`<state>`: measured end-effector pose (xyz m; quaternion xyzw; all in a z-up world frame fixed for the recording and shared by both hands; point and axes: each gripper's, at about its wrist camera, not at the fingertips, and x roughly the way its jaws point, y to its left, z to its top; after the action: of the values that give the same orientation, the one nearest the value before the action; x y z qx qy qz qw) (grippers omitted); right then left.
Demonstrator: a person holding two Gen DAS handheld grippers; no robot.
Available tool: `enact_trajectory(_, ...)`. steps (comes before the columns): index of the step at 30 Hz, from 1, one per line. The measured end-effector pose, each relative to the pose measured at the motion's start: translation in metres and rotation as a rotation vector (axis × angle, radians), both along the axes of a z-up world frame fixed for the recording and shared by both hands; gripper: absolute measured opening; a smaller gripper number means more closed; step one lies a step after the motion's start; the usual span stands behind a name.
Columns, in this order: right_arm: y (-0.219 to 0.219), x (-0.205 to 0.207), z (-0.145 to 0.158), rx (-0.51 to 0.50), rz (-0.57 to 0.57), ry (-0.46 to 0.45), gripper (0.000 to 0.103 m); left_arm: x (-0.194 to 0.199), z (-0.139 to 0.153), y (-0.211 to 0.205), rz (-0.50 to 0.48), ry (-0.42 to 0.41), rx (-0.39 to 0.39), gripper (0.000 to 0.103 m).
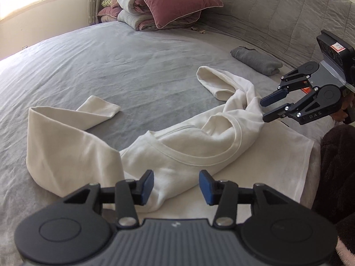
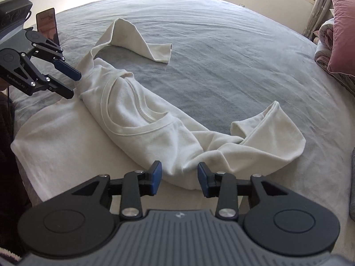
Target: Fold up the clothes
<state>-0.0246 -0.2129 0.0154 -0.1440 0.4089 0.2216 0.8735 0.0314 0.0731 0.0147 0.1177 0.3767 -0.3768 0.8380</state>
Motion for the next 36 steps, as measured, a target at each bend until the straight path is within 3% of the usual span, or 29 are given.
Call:
enact_trajectory(4,-0.004,0.013,0.014,0.0,-0.048,-0.038,0.04,0.025,0.008,-0.009,0.107,-0.042,0.012,0.05)
enact_trajectory(11,-0.026,0.048,0.007,-0.096,-0.228,-0.068,0.04,0.07,-0.002,-0.01,0.426,-0.059,0.174,0.05)
enact_trajectory(18,-0.062,0.086,-0.008,0.095,-0.439,0.01,0.04,0.086,-0.02,0.001,0.604,-0.034,0.288,0.049)
enact_trajectory(22,-0.066,0.098,-0.017,0.15,-0.516,0.027,0.04,0.085,-0.031,0.012,0.66,-0.043,0.345,0.045)
enact_trajectory(23,-0.066,0.1,-0.02,0.142,-0.53,0.027,0.032,0.084,-0.033,0.016,0.669,-0.04,0.357,0.044)
enact_trajectory(24,-0.066,0.101,-0.023,0.129,-0.539,0.03,0.011,0.083,-0.036,0.02,0.679,-0.038,0.366,0.041)
enact_trajectory(25,-0.066,0.1,-0.024,0.116,-0.544,0.03,0.004,0.081,-0.038,0.025,0.689,-0.034,0.368,0.039)
enact_trajectory(32,-0.083,0.068,-0.006,0.008,-0.649,-0.12,0.003,0.064,-0.045,0.052,0.709,-0.014,0.34,0.033)
enact_trajectory(36,-0.105,0.04,0.0,0.016,-0.712,-0.142,0.003,0.056,-0.044,0.058,0.71,0.001,0.33,0.031)
